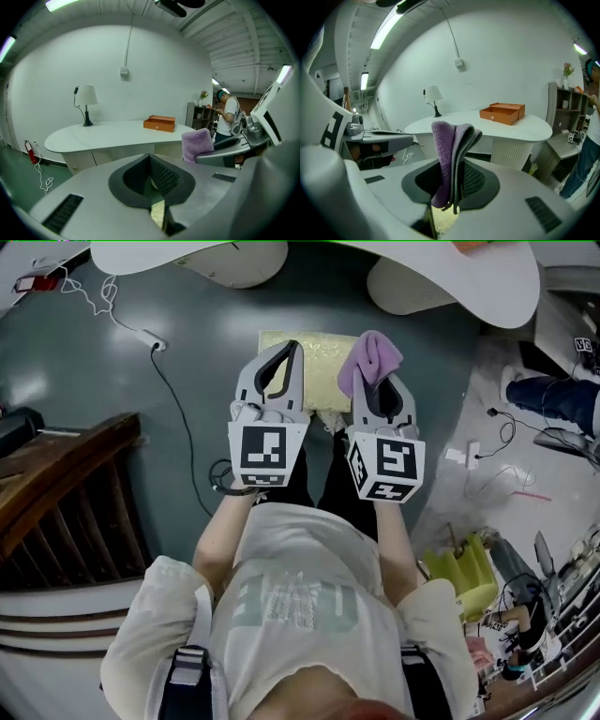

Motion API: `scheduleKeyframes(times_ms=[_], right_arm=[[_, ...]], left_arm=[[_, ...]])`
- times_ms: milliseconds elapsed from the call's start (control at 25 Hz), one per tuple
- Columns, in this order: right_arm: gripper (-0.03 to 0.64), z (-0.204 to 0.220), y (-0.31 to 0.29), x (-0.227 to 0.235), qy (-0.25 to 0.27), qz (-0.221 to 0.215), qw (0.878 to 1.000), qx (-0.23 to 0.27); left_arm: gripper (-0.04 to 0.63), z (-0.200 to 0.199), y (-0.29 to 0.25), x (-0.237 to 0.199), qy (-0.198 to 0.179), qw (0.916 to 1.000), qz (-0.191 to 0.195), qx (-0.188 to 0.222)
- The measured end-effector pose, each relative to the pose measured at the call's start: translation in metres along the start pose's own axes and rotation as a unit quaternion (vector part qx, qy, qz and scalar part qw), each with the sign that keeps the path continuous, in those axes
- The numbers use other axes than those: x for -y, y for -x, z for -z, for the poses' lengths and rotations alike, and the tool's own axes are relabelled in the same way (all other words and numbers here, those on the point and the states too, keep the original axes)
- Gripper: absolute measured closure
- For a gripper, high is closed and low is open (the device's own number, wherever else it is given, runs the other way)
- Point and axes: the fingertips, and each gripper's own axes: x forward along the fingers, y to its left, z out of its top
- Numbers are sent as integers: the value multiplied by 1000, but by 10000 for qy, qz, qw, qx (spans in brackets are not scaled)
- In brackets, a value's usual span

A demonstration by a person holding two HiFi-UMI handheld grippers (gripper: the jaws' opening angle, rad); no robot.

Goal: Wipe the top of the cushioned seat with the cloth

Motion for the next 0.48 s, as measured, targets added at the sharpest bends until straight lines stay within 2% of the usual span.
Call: scheduleKeyframes(times_ms=[160, 480], right_arm=[[526, 55, -52, 13, -184, 43, 9997, -148], [527, 180, -124, 40, -225, 84, 9976, -648]], left_arm=[[603, 59, -45, -9, 42, 9999, 129, -75], [603, 182, -99, -3, 250, 9991, -67, -347]])
